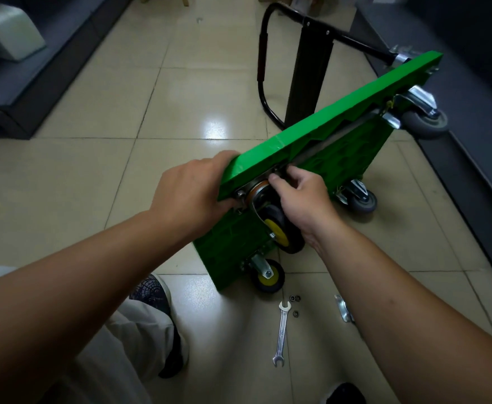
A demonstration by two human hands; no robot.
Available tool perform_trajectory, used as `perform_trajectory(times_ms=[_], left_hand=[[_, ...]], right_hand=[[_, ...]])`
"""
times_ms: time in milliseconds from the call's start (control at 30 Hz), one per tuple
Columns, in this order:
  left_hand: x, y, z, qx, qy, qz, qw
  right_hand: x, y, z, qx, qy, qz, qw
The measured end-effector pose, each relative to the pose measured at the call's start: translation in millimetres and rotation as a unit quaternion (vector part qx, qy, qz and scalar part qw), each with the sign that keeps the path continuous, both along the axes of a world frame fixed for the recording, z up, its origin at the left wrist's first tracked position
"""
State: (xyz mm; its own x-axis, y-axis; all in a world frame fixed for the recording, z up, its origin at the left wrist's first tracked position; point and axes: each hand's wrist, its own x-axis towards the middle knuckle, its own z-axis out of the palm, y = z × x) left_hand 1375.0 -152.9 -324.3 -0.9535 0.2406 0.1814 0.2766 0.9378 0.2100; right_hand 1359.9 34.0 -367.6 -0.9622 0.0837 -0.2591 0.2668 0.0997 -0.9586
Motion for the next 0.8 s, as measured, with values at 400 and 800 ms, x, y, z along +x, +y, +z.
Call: perform_trajectory(times_ms=[400,800], left_hand=[[22.3,20.3,8.0,0.000,0.010,0.064,0.998],[22.5,53.6,5.9,0.116,-0.071,-0.031,0.990]], right_hand=[[-36.9,17.6,-0.9,0.058,0.045,0.139,0.988],[-76.9,84.6,-9.4,0.054,0.070,0.058,0.994]])
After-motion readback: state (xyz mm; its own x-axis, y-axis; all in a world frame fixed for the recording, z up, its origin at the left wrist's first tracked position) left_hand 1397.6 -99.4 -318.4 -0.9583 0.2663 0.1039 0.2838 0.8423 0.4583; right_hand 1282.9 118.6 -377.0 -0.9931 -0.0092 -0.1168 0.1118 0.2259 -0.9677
